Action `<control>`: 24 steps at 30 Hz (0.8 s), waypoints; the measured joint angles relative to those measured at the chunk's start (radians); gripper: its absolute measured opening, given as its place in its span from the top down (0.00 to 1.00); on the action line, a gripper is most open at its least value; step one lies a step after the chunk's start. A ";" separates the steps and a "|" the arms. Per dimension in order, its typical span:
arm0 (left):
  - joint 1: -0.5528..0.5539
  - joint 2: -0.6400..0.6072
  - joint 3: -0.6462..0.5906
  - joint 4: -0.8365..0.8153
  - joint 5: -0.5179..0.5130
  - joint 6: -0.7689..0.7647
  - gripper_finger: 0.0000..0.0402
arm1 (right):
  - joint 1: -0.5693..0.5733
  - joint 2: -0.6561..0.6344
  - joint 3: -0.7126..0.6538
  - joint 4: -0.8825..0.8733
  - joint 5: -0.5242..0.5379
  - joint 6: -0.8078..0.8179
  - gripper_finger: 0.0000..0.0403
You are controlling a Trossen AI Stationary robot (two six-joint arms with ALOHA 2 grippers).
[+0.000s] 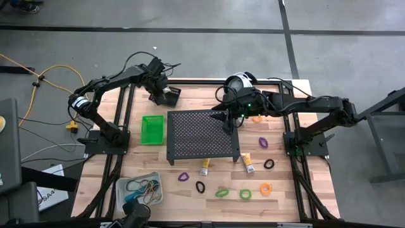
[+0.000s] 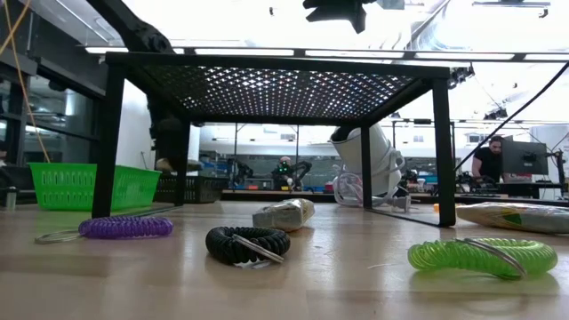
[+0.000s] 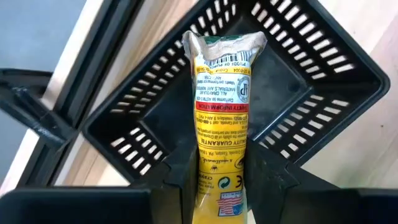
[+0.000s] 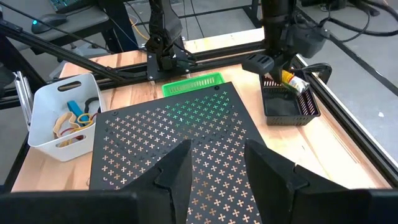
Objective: Pick & Place Office Desk Supplies
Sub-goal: Put the top crayon box into the black bin
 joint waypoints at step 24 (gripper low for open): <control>0.000 0.001 -0.013 0.013 0.016 -0.002 0.74 | 0.000 0.000 0.000 0.000 0.000 0.000 0.67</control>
